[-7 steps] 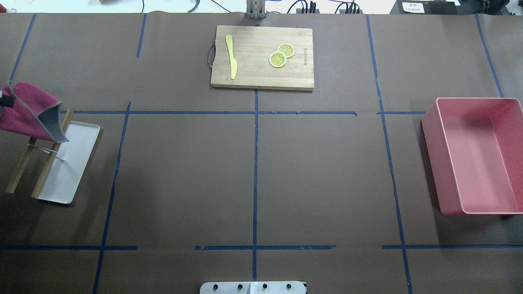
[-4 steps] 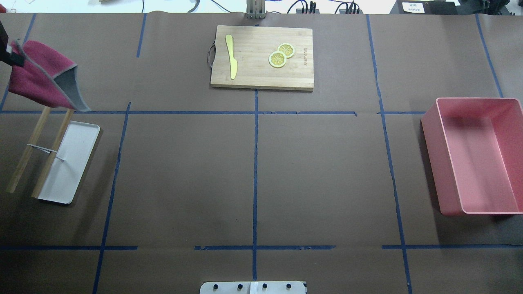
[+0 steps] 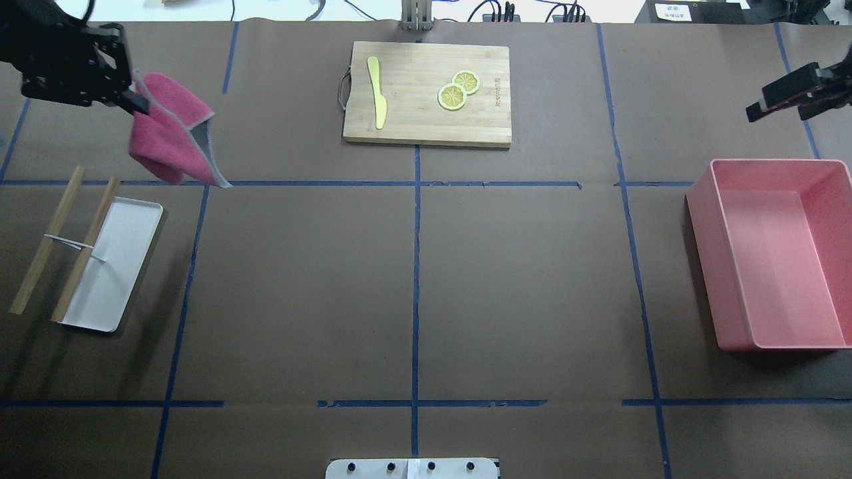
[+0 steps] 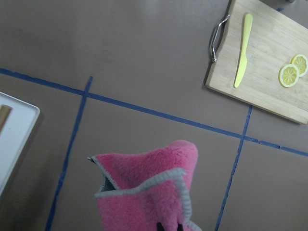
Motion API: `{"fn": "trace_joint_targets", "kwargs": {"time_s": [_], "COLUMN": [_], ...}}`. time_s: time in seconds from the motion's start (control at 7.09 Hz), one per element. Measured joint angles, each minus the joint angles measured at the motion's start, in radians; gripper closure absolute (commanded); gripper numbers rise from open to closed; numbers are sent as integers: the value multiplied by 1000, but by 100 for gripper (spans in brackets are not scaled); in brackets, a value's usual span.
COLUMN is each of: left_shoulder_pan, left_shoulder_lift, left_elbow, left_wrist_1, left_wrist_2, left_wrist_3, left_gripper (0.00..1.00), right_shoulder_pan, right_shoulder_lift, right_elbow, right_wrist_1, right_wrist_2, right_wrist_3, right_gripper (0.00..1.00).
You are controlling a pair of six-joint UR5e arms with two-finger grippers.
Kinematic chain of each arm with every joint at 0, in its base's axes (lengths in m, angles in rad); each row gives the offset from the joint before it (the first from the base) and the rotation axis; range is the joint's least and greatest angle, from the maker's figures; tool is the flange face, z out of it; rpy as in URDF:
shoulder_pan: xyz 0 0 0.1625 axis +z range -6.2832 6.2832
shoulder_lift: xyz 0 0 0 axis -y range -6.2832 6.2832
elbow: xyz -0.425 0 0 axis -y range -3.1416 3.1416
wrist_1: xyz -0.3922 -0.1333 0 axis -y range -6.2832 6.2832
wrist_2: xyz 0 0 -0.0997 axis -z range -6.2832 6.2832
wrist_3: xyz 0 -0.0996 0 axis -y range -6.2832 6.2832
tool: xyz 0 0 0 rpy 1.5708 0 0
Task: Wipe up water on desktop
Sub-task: 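Lift the pink cloth off the tray with the left gripper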
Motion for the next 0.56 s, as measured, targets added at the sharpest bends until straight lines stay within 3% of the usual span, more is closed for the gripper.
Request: {"fn": "trace_joint_targets", "kwargs": {"time_s": [0.28, 0.56], "left_shoulder_pan": [135, 178], "left_shoulder_lift": [-2, -10], "left_elbow": [32, 75], "left_wrist_1": [-275, -506], "left_wrist_2": [161, 198], "left_wrist_3": [-257, -360], "left_gripper": [100, 100], "right_shoulder_pan": [-145, -322], "right_shoulder_lift": [78, 99], "right_elbow": [84, 110], "right_wrist_1": [53, 243], "right_wrist_2": [-110, -289], "right_wrist_3": [161, 248], "right_gripper": [0, 0]}}
